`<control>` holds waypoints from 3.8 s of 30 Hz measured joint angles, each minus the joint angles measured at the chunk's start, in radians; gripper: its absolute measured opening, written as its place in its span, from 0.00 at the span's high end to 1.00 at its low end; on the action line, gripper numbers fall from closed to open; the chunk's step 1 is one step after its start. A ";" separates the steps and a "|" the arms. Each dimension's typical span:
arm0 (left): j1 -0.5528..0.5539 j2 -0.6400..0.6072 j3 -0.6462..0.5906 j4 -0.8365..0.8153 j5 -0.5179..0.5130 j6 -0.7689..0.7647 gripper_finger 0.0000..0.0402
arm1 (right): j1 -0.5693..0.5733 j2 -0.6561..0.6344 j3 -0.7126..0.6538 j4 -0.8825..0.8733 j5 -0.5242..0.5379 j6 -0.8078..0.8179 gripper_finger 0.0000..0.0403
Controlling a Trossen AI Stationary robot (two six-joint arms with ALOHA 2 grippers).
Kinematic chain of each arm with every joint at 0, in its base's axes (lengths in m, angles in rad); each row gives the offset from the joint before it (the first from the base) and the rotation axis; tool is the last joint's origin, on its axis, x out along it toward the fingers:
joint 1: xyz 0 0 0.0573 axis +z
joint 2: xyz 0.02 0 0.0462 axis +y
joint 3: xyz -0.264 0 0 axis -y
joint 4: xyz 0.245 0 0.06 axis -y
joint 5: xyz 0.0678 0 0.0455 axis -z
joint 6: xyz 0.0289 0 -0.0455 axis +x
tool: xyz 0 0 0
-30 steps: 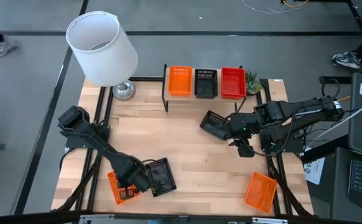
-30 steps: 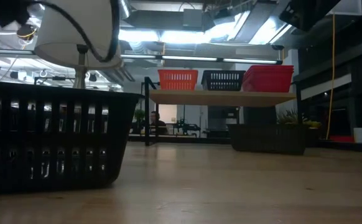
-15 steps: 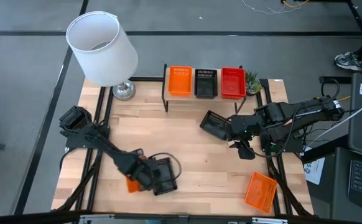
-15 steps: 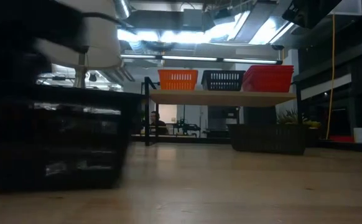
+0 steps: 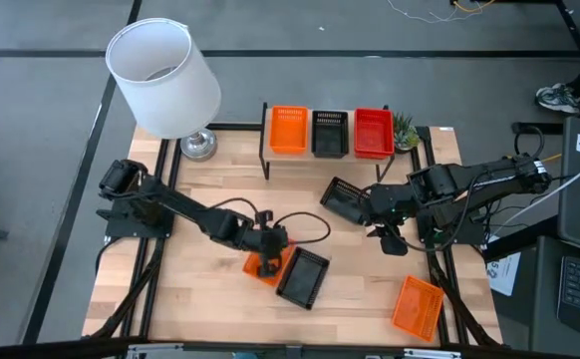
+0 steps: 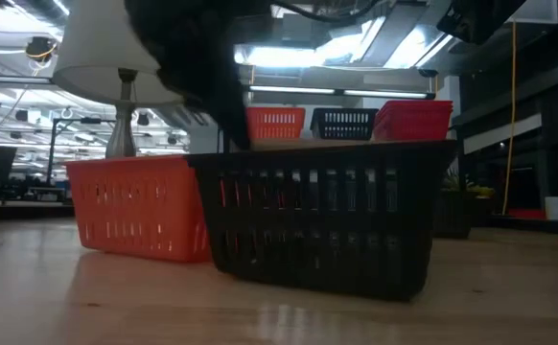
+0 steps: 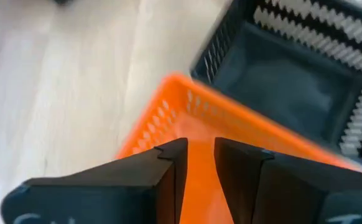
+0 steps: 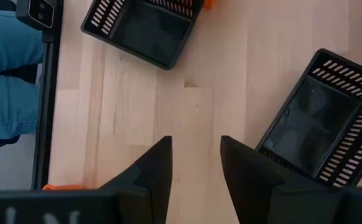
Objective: Stack baskets on shelf by color
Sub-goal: Move the left orange basket to the center of the table, then stack the top black basket on the other black basket on the shelf
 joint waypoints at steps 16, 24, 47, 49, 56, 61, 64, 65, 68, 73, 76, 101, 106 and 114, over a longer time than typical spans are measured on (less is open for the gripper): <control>-0.045 -0.223 0.003 -0.666 -0.059 -0.075 0.82 | 0.000 0.111 -0.066 -0.025 0.132 -0.167 0.66; -0.023 -0.273 0.004 -0.676 -0.147 -0.100 0.82 | -0.007 0.201 -0.254 0.185 0.322 -0.095 0.66; -0.022 -0.271 0.003 -0.650 -0.166 -0.104 0.82 | -0.007 0.206 -0.410 0.180 0.451 -0.381 0.66; -0.022 -0.271 0.003 -0.645 -0.166 -0.104 0.82 | -0.007 0.206 -0.423 0.203 0.449 -0.403 0.66; -0.022 -0.271 0.003 -0.631 -0.167 -0.107 0.82 | -0.007 0.206 -0.469 0.266 0.448 -0.399 0.66; -0.023 -0.271 0.003 -0.631 -0.167 -0.108 0.82 | -0.007 0.206 -0.470 0.318 0.447 -0.345 0.76; -0.023 -0.271 0.003 -0.631 -0.167 -0.108 0.82 | -0.007 0.206 -0.469 0.319 0.415 -0.283 0.93; -0.023 -0.271 0.003 -0.631 -0.167 -0.108 0.82 | -0.006 0.206 -0.466 0.315 0.401 -0.266 0.96; -0.023 -0.271 0.003 -0.631 -0.167 -0.108 0.82 | 0.021 0.206 -0.433 0.311 0.361 -0.205 0.97; -0.023 -0.271 0.003 -0.631 -0.167 -0.108 0.82 | 0.104 0.206 -0.255 0.249 0.343 -0.188 0.98; -0.025 -0.271 0.003 -0.631 -0.167 -0.108 0.82 | 0.149 0.205 -0.109 0.189 0.310 -0.192 0.99; -0.051 -0.271 0.003 -0.645 -0.231 -0.101 0.82 | -0.349 0.234 0.530 0.379 0.517 -0.648 1.00; -0.051 -0.271 0.003 -0.635 -0.231 -0.101 0.82 | -0.483 0.298 0.529 0.191 0.384 -0.518 1.00; -0.051 -0.271 0.003 -0.634 -0.231 -0.102 0.82 | -0.472 0.398 0.529 0.038 0.419 -0.438 1.00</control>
